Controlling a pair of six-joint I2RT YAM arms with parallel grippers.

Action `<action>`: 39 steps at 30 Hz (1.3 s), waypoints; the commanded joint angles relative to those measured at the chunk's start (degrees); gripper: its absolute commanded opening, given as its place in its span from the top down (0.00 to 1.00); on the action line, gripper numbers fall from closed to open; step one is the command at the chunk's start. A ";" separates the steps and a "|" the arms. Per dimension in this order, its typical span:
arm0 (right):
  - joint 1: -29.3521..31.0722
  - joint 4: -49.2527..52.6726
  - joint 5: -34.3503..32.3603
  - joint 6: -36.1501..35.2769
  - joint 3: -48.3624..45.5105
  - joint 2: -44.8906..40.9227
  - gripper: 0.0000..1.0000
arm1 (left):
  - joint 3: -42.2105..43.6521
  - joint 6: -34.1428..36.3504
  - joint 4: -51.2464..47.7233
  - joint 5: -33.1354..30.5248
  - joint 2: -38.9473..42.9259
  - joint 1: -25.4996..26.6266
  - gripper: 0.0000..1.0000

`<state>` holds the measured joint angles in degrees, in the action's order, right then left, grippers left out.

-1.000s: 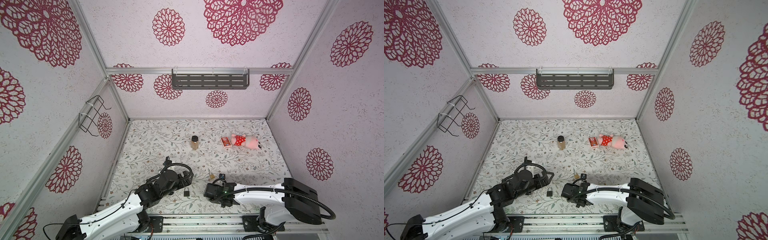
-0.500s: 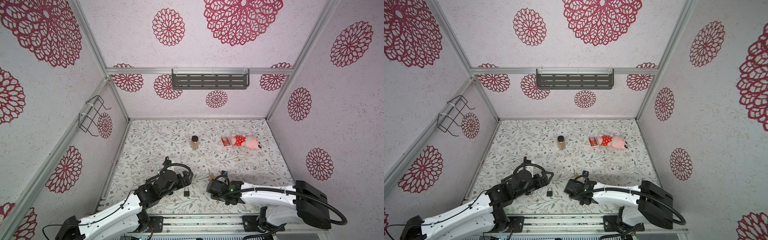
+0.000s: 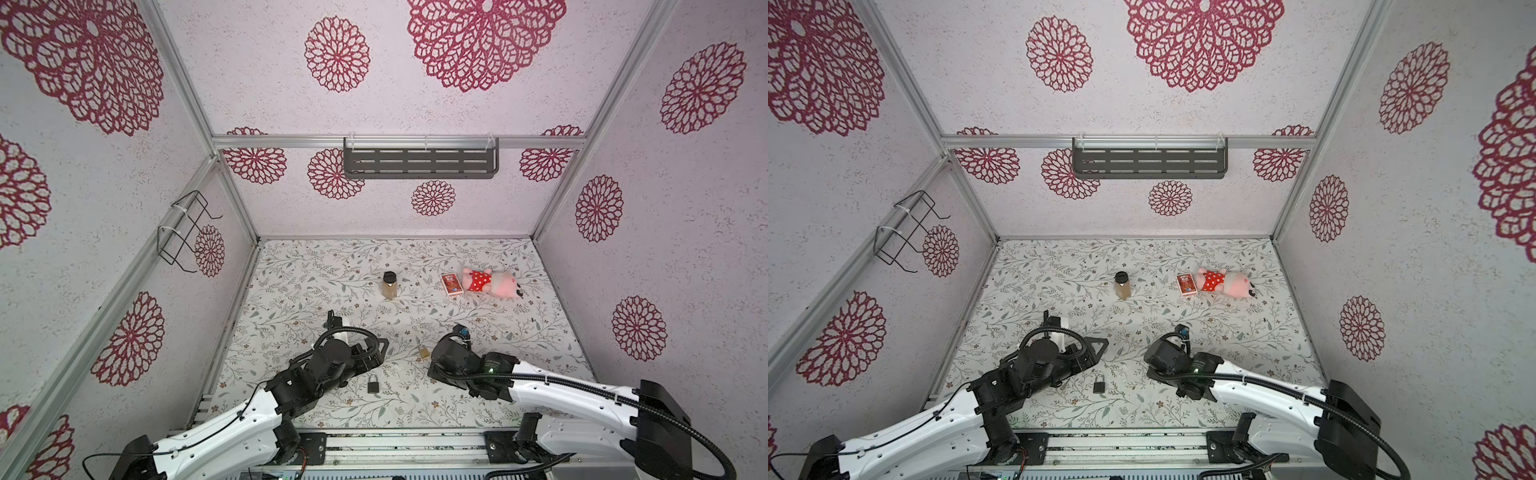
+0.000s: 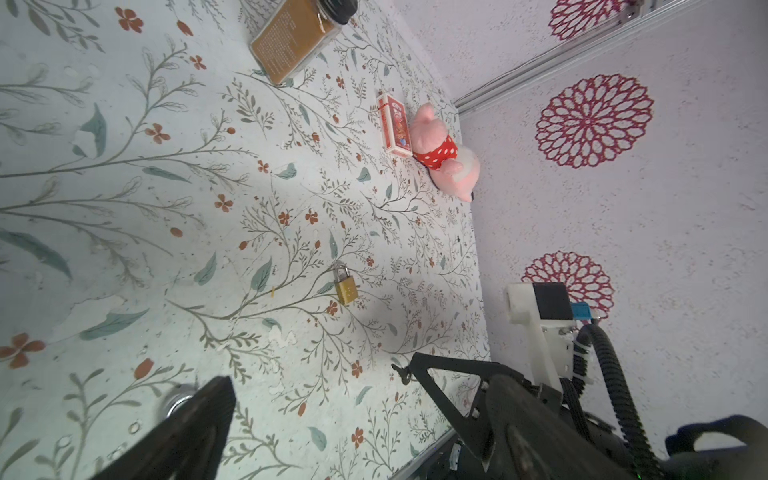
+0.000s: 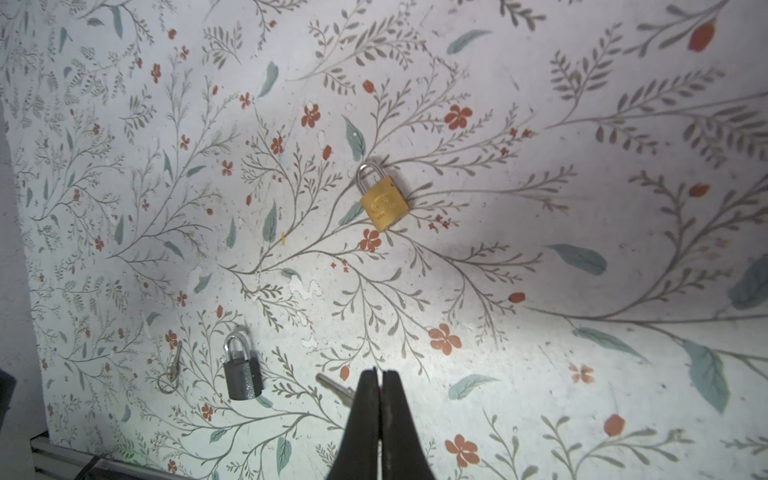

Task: Unlock with the key

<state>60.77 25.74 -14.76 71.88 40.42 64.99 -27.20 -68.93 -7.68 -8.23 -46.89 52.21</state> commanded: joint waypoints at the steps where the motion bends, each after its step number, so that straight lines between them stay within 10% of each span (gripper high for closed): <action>1: -1.44 0.10 0.26 -3.66 3.04 -1.89 1.00 | -0.61 -1.02 7.09 0.08 -2.20 -0.22 0.09; 21: -4.71 -4.14 7.44 -9.78 7.43 -1.82 1.00 | -3.81 -1.29 28.69 8.14 -22.36 -0.09 0.54; 39: -6.20 -8.17 9.31 -9.87 7.39 -2.55 1.00 | -4.10 -4.68 30.89 10.00 -27.97 0.53 0.63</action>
<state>54.98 18.98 -5.65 62.54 46.02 63.96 -30.98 -72.44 21.85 1.72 -74.39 52.23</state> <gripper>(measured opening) 0.041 0.369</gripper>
